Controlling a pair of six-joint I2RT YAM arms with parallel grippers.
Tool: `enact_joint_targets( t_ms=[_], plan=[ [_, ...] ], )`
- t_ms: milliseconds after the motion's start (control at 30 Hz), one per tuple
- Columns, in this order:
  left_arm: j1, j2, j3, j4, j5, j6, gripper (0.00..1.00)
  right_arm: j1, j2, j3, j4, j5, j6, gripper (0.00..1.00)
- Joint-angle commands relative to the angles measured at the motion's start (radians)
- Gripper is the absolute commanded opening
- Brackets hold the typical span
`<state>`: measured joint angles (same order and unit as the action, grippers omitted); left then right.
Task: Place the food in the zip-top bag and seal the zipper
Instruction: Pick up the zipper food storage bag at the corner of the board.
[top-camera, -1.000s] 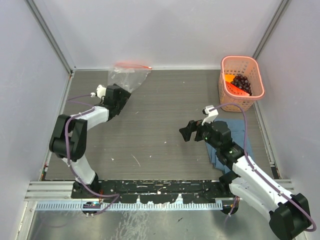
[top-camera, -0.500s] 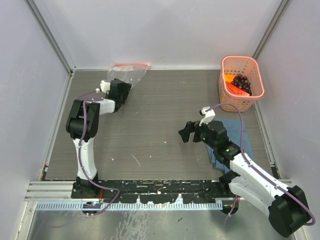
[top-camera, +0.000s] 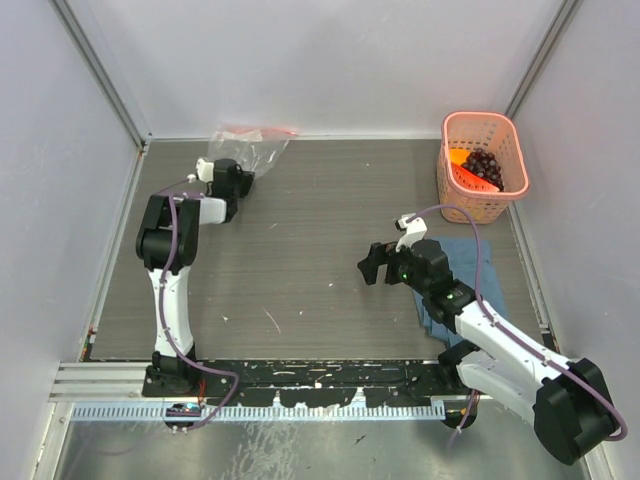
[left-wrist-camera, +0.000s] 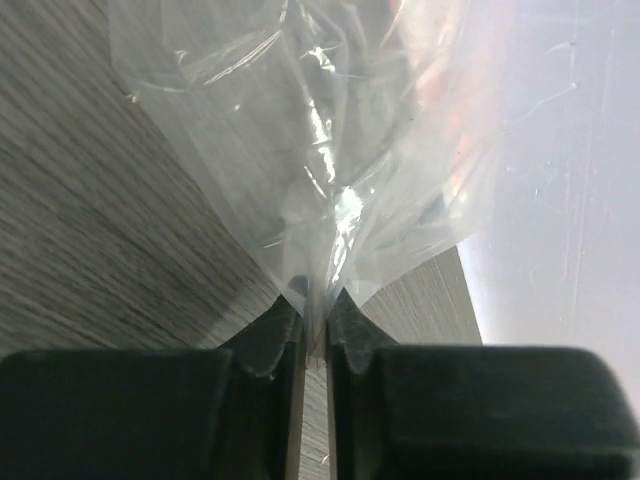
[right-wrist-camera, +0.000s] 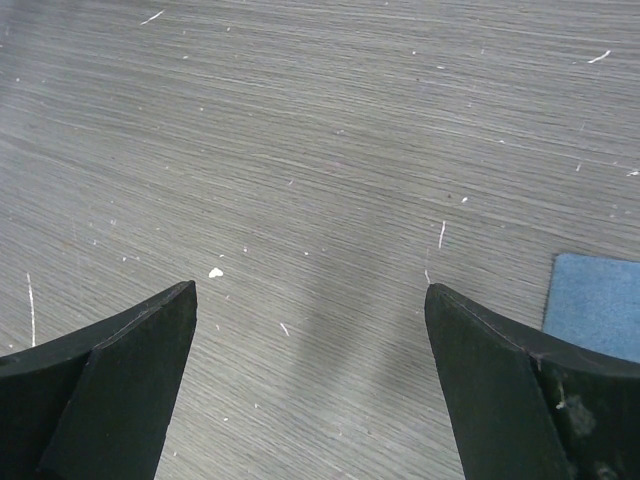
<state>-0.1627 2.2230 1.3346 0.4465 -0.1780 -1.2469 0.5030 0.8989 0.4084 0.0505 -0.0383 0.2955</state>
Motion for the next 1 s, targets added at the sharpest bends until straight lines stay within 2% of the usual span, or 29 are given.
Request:
enact_joint_targets(
  t_ms=[0,67,300,700,967],
  plan=[
    [0.021,-0.064,-0.028,0.083,0.034,0.060,0.07,0.005,-0.019,0.024,0.025,0.046,-0.024,1.00],
    [0.027,-0.088,-0.054,0.084,0.058,0.076,0.00,0.005,-0.025,0.024,0.020,0.051,-0.025,1.00],
    [0.043,-0.207,-0.142,0.046,0.182,0.153,0.00,0.005,-0.057,0.038,-0.007,0.070,-0.034,1.00],
    [0.036,-0.453,-0.213,-0.246,0.536,0.353,0.00,0.005,-0.105,0.048,-0.021,0.100,-0.028,1.00],
    [-0.028,-0.586,-0.266,-0.457,0.708,0.498,0.00,0.005,-0.081,0.098,-0.024,0.070,-0.027,1.00]
  ],
)
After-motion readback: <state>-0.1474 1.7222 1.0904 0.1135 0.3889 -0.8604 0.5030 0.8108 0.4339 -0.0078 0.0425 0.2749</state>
